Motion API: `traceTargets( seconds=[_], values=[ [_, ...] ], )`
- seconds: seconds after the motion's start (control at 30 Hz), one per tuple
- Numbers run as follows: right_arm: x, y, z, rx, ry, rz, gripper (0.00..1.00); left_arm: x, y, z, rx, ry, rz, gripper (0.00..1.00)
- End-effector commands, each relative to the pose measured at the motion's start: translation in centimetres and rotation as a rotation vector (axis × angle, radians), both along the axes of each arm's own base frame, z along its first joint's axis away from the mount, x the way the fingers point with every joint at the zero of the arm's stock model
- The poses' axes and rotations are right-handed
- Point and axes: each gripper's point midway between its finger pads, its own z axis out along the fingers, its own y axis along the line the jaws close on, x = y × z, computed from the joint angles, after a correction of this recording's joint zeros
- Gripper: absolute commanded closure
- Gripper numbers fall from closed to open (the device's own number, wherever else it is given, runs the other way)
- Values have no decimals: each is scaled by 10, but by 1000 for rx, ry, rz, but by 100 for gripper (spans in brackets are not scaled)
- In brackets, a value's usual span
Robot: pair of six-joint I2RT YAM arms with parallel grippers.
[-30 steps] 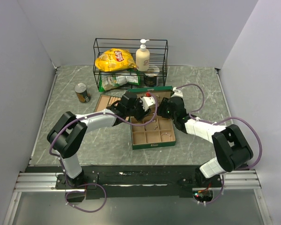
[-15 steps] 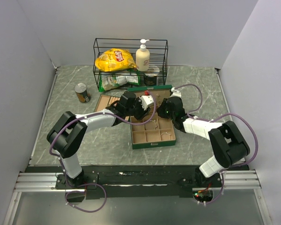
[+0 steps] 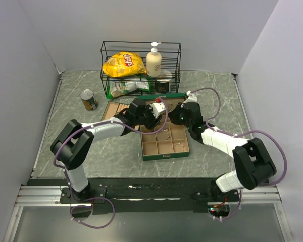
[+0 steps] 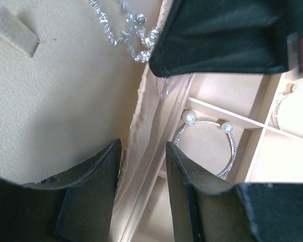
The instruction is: Organize the mixed jewelry
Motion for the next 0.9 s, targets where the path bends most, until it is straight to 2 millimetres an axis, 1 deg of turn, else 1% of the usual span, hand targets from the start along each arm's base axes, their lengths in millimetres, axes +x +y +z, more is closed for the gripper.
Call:
traceTargets(
  seconds=[0.0,0.17,0.23,0.33,0.5,0.67,0.77,0.87],
  values=[
    [12,12,68,103,-150,27,100,-9,-6,-4,-17,31,-35,54],
    [18,19,86,143,-172,40,100,-13,-7,-4,-23,44,-43,55],
    [19,22,89,159,-177,43,100,-14,-7,-4,-27,47,-42,54],
    [23,24,87,167,-167,38,100,-17,-7,-4,-29,53,-48,55],
    [28,24,67,147,-124,20,100,-22,-7,-1,-33,62,-60,58],
    [25,19,45,113,-83,0,100,-23,-9,8,-49,55,-67,59],
    [22,15,37,94,-71,-9,99,-23,-10,11,-51,52,-70,59],
    [24,9,33,60,-60,-32,95,-23,-11,12,-50,53,-77,60]
  ],
)
